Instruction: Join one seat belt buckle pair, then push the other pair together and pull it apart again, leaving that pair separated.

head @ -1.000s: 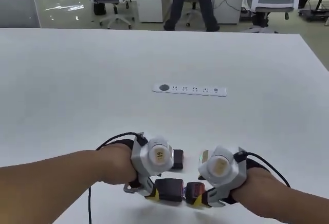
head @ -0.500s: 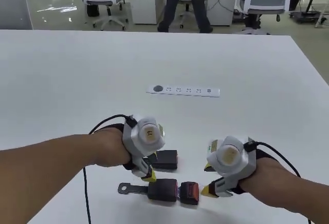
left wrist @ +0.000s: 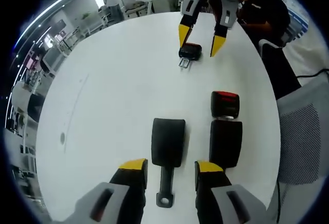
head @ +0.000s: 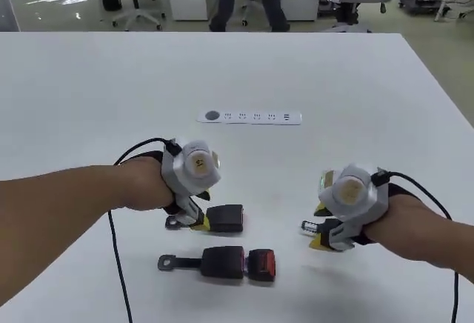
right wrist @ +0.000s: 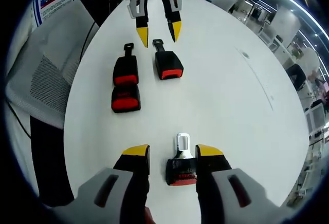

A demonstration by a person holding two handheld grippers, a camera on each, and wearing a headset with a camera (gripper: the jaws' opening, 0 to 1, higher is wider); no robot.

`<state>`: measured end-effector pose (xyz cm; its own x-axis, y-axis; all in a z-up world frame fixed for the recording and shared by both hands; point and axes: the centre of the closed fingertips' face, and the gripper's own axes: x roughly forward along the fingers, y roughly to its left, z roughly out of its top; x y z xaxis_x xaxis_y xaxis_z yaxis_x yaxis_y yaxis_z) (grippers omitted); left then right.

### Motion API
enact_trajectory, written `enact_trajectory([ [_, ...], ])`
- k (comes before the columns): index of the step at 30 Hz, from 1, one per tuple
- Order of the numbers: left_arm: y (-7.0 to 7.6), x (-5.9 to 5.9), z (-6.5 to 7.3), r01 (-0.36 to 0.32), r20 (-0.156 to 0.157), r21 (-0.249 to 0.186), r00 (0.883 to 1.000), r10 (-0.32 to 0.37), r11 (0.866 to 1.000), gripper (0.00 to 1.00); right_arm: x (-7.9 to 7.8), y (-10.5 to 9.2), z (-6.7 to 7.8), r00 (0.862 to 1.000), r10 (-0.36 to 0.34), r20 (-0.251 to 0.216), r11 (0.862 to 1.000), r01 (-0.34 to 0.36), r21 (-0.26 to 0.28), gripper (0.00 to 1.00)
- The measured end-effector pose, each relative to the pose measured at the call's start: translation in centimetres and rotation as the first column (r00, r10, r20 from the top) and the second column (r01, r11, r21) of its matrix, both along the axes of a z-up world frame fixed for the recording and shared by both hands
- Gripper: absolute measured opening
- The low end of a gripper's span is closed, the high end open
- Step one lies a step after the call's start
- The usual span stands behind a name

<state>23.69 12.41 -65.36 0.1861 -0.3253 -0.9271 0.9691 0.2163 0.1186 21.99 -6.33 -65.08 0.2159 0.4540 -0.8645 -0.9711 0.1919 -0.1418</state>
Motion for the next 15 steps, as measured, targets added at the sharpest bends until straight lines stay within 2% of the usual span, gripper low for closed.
enact_trajectory([
  [7,0.0,0.8,-1.0,-0.009,-0.021,0.017,1.0,0.009,1.0,0.38,1.6,-2.8,-0.6,0.999,-0.033,-0.01,0.999,0.032,-0.017,0.34],
  [11,-0.3,0.7,-1.1,0.0,-0.032,0.02,0.999,0.001,1.0,0.38,1.7,-3.8,-1.1,0.999,-0.036,-0.038,0.999,0.036,-0.01,0.34],
  [15,-0.5,0.6,-2.1,0.014,-0.05,0.027,0.999,-0.013,1.0,0.39,1.1,-3.7,-1.4,0.997,-0.02,-0.071,1.0,0.02,-0.007,0.34],
])
